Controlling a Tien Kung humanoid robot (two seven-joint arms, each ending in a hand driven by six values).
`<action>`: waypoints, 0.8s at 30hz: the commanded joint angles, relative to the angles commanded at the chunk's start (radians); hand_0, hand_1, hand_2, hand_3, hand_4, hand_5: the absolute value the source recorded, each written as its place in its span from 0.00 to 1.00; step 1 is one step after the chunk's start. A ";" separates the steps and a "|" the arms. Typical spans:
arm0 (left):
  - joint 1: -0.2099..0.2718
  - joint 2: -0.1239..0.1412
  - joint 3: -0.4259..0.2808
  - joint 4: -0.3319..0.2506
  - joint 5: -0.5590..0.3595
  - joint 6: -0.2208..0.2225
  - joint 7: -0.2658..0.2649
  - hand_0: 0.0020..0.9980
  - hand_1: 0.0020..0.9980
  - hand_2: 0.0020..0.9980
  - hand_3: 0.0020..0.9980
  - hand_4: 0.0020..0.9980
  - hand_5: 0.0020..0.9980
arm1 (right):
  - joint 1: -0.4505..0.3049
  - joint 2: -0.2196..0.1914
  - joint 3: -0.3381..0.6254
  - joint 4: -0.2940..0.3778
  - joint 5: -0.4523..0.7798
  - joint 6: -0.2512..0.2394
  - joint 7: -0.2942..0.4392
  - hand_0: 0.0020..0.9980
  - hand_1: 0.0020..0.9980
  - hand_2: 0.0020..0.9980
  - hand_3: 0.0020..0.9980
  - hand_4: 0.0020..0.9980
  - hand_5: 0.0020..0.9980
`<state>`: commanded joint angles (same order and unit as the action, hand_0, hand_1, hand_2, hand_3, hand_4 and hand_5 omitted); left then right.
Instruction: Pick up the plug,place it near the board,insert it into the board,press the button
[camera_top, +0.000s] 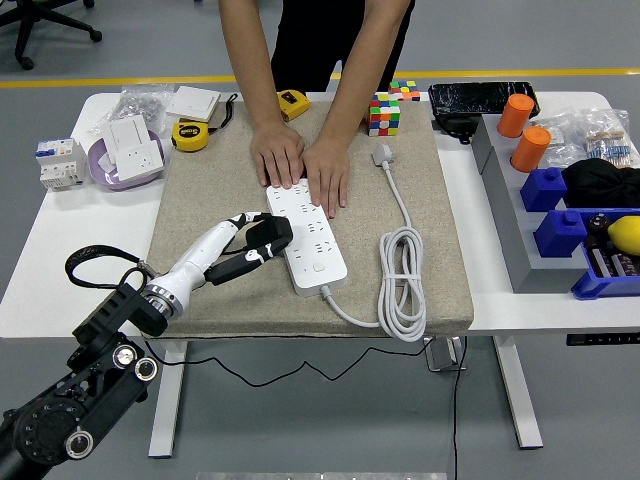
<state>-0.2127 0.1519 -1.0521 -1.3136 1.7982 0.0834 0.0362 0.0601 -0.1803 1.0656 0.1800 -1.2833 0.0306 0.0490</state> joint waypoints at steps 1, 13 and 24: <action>0.000 0.000 -0.001 0.001 0.000 0.000 0.000 0.98 0.97 0.92 0.89 1.00 1.00 | 0.000 0.000 -0.001 0.000 0.001 0.000 0.000 0.97 0.91 0.86 0.88 1.00 0.97; -0.008 0.009 0.028 0.019 0.023 -0.002 0.009 0.98 0.97 0.92 0.89 1.00 1.00 | 0.003 -0.001 -0.006 0.000 0.004 0.000 0.001 0.97 0.91 0.86 0.88 1.00 0.97; -0.034 0.018 0.065 0.027 0.032 0.000 0.011 0.98 0.96 0.92 0.89 1.00 1.00 | 0.002 -0.002 -0.009 0.000 0.004 0.001 0.000 0.97 0.91 0.86 0.88 1.00 0.97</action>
<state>-0.2467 0.1694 -0.9875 -1.2865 1.8299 0.0831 0.0475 0.0617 -0.1825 1.0569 0.1800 -1.2795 0.0313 0.0489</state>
